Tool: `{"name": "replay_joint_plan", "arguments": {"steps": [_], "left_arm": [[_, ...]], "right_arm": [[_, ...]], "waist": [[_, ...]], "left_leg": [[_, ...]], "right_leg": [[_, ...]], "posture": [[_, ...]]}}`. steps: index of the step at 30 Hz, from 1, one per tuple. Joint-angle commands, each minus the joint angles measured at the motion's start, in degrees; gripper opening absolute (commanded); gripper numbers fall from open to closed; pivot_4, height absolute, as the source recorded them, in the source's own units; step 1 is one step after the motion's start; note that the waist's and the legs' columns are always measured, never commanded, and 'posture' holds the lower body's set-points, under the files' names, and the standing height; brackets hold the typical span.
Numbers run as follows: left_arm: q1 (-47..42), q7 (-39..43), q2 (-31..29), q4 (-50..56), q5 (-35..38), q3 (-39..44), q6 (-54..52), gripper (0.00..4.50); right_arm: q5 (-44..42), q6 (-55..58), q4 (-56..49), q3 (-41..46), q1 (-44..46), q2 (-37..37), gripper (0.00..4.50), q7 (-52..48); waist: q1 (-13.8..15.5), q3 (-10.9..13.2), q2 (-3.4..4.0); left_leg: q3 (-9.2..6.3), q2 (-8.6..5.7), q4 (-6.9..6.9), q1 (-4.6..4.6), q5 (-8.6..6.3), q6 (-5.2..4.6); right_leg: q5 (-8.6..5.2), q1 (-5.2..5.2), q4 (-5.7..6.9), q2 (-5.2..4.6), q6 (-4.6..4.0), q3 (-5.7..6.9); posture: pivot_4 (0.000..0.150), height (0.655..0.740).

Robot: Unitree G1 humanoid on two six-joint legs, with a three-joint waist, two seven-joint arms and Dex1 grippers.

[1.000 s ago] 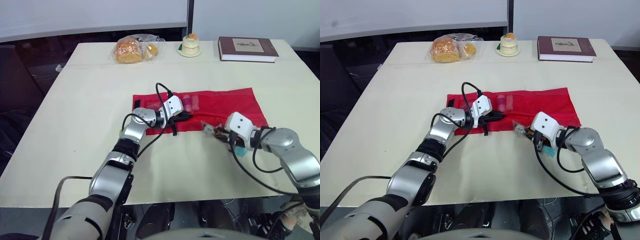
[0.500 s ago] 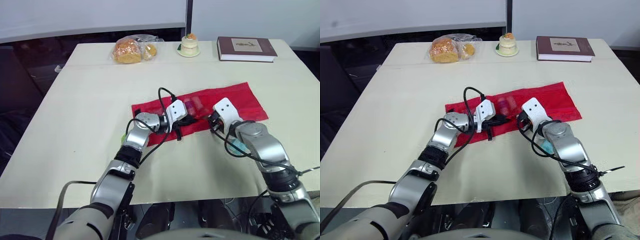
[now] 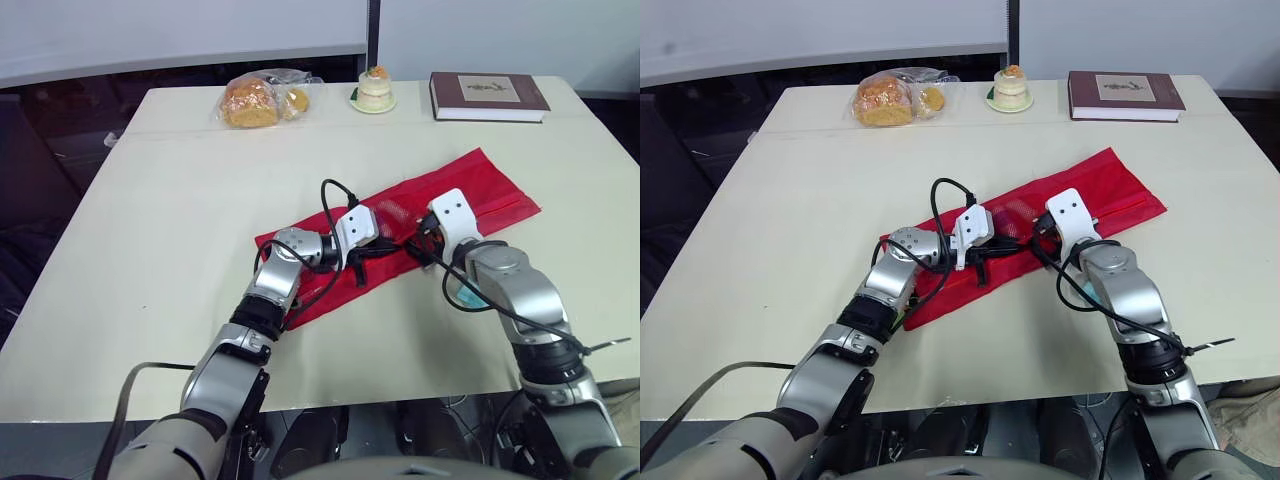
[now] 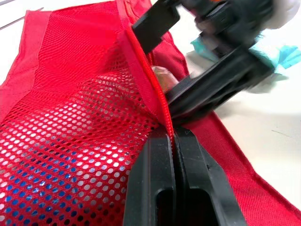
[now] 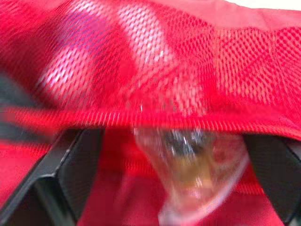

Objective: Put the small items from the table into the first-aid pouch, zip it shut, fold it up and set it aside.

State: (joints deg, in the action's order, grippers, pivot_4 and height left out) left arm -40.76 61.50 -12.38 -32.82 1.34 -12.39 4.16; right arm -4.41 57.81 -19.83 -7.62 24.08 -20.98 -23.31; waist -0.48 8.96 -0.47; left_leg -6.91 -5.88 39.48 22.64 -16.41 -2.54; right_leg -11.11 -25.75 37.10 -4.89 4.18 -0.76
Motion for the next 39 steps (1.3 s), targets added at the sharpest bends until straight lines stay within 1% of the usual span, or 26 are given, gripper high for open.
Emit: {"name": "replay_joint_plan", "arguments": {"steps": [1, 5, 9, 10, 14, 15, 17, 24, 28, 32, 39], "left_arm": [[-1.9, -0.1, -0.3, -1.0, 0.8, 0.6, 1.4, 0.00], [-2.7, -0.1, -0.4, -2.4, 0.8, 0.8, 2.1, 0.00], [-2.8, -0.1, -0.2, -2.9, 0.9, 0.6, 2.6, 0.00], [-2.8, -0.1, 0.0, -2.9, 0.8, 0.5, 2.7, 0.00], [-2.5, 0.1, 0.5, -2.6, 0.7, 0.0, 3.1, 0.00], [-2.4, 0.2, 0.5, -2.6, 0.6, -0.1, 3.2, 0.00], [-2.4, 0.2, 0.5, -2.7, 0.6, -0.1, 3.3, 0.00], [-2.1, 0.7, 0.5, -2.0, 0.6, -0.4, 3.5, 0.00], [-1.6, 1.3, 0.7, -1.5, 0.5, -1.0, 3.8, 0.00], [-1.2, 2.0, 0.4, -1.6, 0.1, -1.6, 4.7, 0.00], [-1.3, 2.0, 0.4, -2.0, 0.1, -1.9, 5.3, 0.00]], "right_arm": [[-4.1, 3.9, -8.9, 2.9, -1.3, -3.5, 4.48, -3.9], [-7.4, 7.2, -13.1, 4.9, -2.9, -8.7, 4.48, -6.9], [-7.7, 6.0, -11.7, 4.4, -3.6, -12.0, 3.53, -7.2], [-7.1, 5.0, -10.7, 3.6, -3.6, -12.6, 2.92, -7.0], [-4.5, 0.2, -6.6, 0.1, -3.7, -14.3, 1.30, -6.3], [-4.3, -0.6, -5.8, -0.2, -3.7, -14.2, 0.69, -6.2], [-3.7, -2.2, -4.4, -0.9, -3.3, -13.9, 0.08, -5.8], [-2.8, -6.5, -0.2, -1.8, -1.4, -10.6, 0.08, -4.6], [-1.2, -10.4, 4.1, -2.3, 0.8, -8.1, 0.08, -3.2], [-1.0, -16.8, 8.6, -2.6, 3.7, -5.5, 0.08, -3.8], [0.6, -20.5, 12.9, -4.9, 6.3, -2.2, 0.08, -4.8]], "waist": [[-0.1, 0.0, 0.00], [-0.2, 0.0, 0.00], [-0.1, 0.0, 0.00], [-0.1, 0.0, 0.00], [-0.1, 0.0, 0.00], [-0.1, 0.0, 0.00], [-0.1, 0.0, 0.00], [-0.1, 0.0, 0.00], [-0.1, 0.0, 0.00], [-0.3, 0.0, 0.00], [-0.3, 0.0, 0.00]], "left_leg": [[0.00, 0.00, -0.01, 0.00, 0.00, 0.00], [0.00, 0.01, -0.02, 0.00, 0.00, 0.00], [0.00, 0.01, -0.02, 0.00, 0.00, 0.00], [0.00, 0.02, -0.02, 0.00, 0.00, 0.00], [0.01, 0.01, -0.02, 0.00, 0.00, 0.00], [0.01, 0.01, -0.03, 0.00, 0.00, 0.00], [0.01, 0.01, -0.02, 0.00, 0.00, 0.00], [0.01, 0.01, -0.02, 0.00, 0.00, 0.00], [0.02, 0.01, -0.02, 0.00, 0.00, 0.00], [0.01, 0.01, -0.04, 0.00, 0.00, 0.00], [0.02, 0.02, -0.06, 0.00, 0.00, 0.00]], "right_leg": [[0.00, 0.00, 0.00, 0.00, 0.00, 0.00], [0.00, 0.00, 0.00, 0.00, 0.00, 0.01], [0.00, 0.01, -0.02, -0.01, 0.00, 0.01], [0.00, 0.01, -0.02, -0.01, 0.00, 0.01], [0.00, 0.01, -0.02, -0.02, 0.00, 0.00], [0.00, 0.01, -0.02, -0.02, 0.00, 0.00], [0.00, 0.01, -0.02, -0.03, 0.00, 0.00], [0.00, 0.01, -0.02, -0.02, 0.00, 0.00], [0.00, 0.01, -0.02, -0.02, 0.00, -0.01], [0.00, 0.00, -0.03, -0.01, 0.00, -0.01], [0.00, -0.03, -0.04, 0.00, 0.00, -0.02]], "posture": [[0.150, 0.7289], [0.150, 0.7289], [0.150, 0.7289], [0.150, 0.7289], [0.150, 0.7289], [0.150, 0.7289], [0.150, 0.7289], [0.150, 0.7289], [0.150, 0.7289], [0.150, 0.7289], [0.150, 0.7289]]}}
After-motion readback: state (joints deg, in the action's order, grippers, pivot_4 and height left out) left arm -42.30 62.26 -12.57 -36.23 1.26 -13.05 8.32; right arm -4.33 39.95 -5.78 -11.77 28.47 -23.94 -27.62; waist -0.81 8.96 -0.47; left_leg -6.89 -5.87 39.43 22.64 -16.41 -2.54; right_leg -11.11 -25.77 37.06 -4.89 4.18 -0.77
